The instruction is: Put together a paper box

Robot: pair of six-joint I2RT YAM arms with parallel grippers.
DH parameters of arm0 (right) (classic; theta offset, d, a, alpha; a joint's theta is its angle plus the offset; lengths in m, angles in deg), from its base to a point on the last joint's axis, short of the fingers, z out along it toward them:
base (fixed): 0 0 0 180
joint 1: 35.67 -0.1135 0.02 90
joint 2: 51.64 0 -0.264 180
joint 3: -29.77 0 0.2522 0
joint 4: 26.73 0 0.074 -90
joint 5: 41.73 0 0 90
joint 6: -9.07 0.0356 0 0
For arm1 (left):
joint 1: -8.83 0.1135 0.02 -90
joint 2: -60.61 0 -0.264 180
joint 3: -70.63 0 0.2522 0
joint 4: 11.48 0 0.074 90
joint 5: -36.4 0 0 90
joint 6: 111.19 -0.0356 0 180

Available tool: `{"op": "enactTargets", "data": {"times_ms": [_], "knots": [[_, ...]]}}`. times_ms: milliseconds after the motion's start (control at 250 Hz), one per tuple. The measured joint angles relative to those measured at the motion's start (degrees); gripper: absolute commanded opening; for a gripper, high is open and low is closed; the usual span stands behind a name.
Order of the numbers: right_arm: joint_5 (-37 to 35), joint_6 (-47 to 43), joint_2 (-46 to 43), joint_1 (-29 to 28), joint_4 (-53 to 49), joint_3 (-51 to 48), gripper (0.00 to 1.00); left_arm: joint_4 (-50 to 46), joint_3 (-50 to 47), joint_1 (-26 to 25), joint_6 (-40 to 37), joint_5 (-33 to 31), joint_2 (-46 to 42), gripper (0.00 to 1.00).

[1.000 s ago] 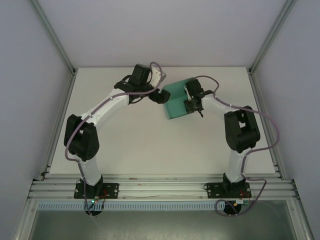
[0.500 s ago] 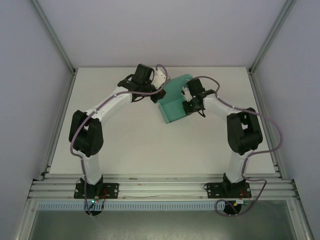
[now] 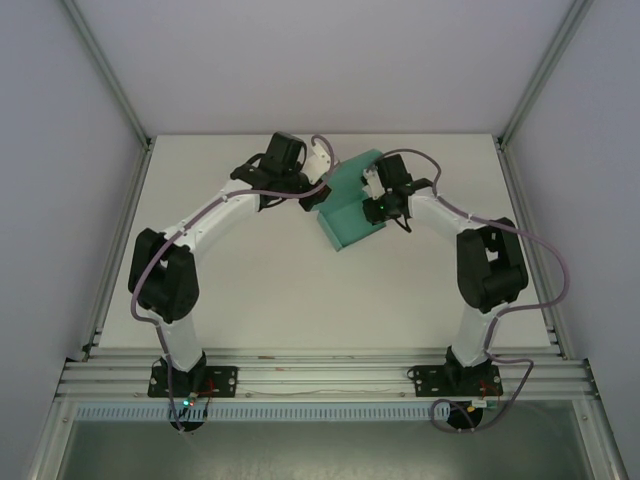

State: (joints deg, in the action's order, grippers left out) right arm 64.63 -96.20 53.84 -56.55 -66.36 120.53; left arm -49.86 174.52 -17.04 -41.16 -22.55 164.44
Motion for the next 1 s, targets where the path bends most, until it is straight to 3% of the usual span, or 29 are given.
{"op": "enactTargets", "data": {"times_ms": [124,272,660,999], "knots": [[-0.28,-2.08,-0.09,0.04,-1.03,-0.02,0.03,0.02,-0.26,0.00,-0.37,-0.66,-0.02,0.00],[-3.10,-3.48,-0.63,-0.31,-1.11,-0.81,0.02,0.26,-0.55,-0.33,-0.55,-0.59,-0.07,0.00],[-25.62,-7.58,1.95,-6.03,7.50,-1.27,0.02,5.86,-2.60,-0.76,1.01,-4.00,-0.61,0.00],[-27.58,-14.47,1.22,-6.19,13.25,-3.82,0.03,6.91,-2.62,-1.14,2.08,-4.94,-0.61,0.00]]}}
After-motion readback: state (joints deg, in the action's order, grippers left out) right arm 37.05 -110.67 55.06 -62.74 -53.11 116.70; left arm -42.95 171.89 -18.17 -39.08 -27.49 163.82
